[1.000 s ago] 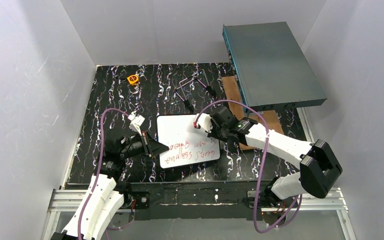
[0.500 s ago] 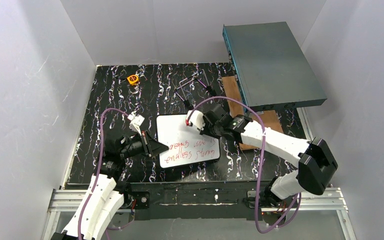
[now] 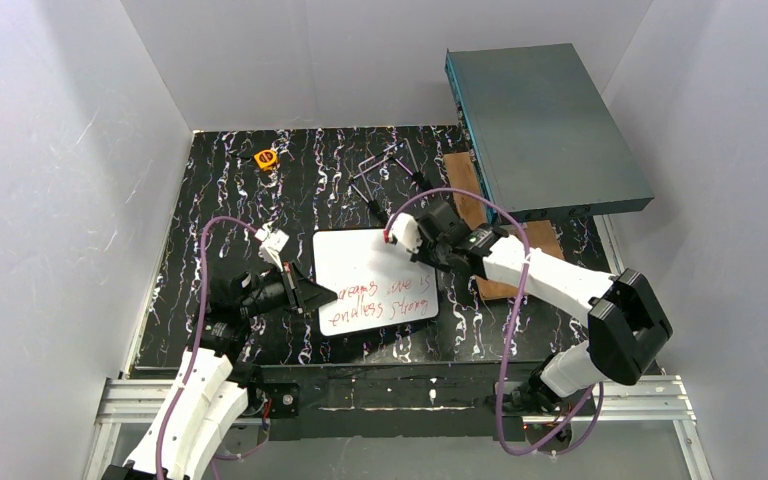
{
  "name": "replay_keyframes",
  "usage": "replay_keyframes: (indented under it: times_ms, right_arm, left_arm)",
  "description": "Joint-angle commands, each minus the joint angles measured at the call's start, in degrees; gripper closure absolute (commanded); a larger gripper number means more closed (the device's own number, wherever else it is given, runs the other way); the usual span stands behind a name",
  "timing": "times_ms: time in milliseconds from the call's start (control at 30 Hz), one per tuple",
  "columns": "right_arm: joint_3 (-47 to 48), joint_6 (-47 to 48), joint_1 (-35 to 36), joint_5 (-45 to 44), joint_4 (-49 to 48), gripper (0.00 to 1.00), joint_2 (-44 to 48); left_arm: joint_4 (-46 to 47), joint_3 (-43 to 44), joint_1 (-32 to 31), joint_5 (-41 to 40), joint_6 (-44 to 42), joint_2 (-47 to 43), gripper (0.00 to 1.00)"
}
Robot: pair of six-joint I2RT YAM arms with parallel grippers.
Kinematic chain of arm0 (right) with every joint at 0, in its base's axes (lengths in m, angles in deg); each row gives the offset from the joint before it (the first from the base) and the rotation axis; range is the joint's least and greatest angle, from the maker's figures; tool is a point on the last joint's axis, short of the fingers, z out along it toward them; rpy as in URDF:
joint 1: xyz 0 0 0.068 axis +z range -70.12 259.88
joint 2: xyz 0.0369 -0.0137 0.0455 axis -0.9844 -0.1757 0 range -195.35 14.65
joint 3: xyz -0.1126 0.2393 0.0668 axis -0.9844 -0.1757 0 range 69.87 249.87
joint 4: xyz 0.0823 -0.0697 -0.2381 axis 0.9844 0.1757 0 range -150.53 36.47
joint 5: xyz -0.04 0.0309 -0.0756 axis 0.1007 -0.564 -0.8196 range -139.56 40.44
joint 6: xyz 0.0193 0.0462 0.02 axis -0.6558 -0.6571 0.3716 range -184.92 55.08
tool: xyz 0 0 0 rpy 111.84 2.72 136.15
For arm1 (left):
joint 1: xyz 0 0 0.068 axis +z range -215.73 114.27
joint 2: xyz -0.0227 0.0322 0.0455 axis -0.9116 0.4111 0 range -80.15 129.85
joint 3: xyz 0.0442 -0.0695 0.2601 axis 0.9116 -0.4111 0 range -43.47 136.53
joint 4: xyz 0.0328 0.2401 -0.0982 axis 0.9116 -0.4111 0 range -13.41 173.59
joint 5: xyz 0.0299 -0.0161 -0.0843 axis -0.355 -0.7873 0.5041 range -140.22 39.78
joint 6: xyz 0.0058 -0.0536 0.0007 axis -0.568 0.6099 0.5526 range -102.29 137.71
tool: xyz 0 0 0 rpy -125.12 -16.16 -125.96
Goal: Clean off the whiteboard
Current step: Erase the whiteboard at the center of the board.
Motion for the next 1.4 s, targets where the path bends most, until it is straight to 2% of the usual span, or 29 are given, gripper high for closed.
replay_keyframes:
  times_ms: [0, 100, 200, 367, 467, 600, 700, 767, 933, 1100, 1233, 1300, 1367]
  right_arm:
    - [-0.44, -1.32, 6.22, 8.8, 0.92, 0.99, 2.73]
    - [2.59, -2.22, 7.93, 10.53, 1.54, 0.99, 3.04]
    - [5.65, -1.98, 6.22, 3.69, -0.47, 0.99, 1.11]
    - [5.83, -0.92, 1.29, -1.54, -1.68, 0.99, -1.79]
    - [3.96, -1.05, 2.15, 2.82, 0.71, 0.99, -1.15]
    - [1.13, -0.8, 8.97, 10.15, 2.55, 0.99, 0.9]
    - [3.77, -2.11, 12.12, 11.29, 2.88, 0.99, 0.33]
    - [7.51, -3.08, 11.28, 8.93, 2.13, 0.99, -0.85]
    - [14.55, -5.59, 4.16, 3.32, 0.62, 0.99, -3.05]
    - [9.05, -2.72, 0.83, 0.7, 0.16, 0.99, -2.69]
    - [3.05, -1.35, 3.76, 10.21, 0.95, 0.99, 1.32]
    - [3.48, -0.97, 6.82, 15.1, 2.69, 0.99, 2.14]
    - [6.16, -1.71, 8.79, 16.4, 4.54, 0.99, 1.47]
  left_arm:
    - [6.52, 1.82, -0.38, 6.71, 0.1, -1.41, 1.0]
    - [6.65, 1.75, -0.38, 6.69, 0.06, -1.23, 1.0]
    - [6.63, 1.82, -0.38, 6.58, 0.15, -1.3, 1.0]
    - [6.65, 1.82, -0.33, 6.67, 0.15, -1.4, 1.0]
    - [6.9, 1.82, -0.35, 6.75, 0.22, -1.31, 1.0]
    - [7.09, 1.82, -0.38, 6.83, 0.36, -1.25, 1.0]
    - [7.09, 1.74, -0.34, 6.84, 0.36, -1.24, 1.0]
    - [7.09, 1.61, -0.38, 6.83, 0.43, -1.35, 1.0]
    - [7.02, 1.64, -0.38, 6.86, 0.34, -1.45, 1.0]
    - [7.0, 1.72, -0.32, 6.86, 0.39, -1.74, 1.0]
    - [7.0, 1.71, -0.38, 6.83, 0.38, -1.74, 1.0]
    - [7.08, 1.73, -0.38, 6.89, 0.33, -1.59, 1.0]
    - [7.09, 1.73, -0.38, 6.87, 0.4, -1.47, 1.0]
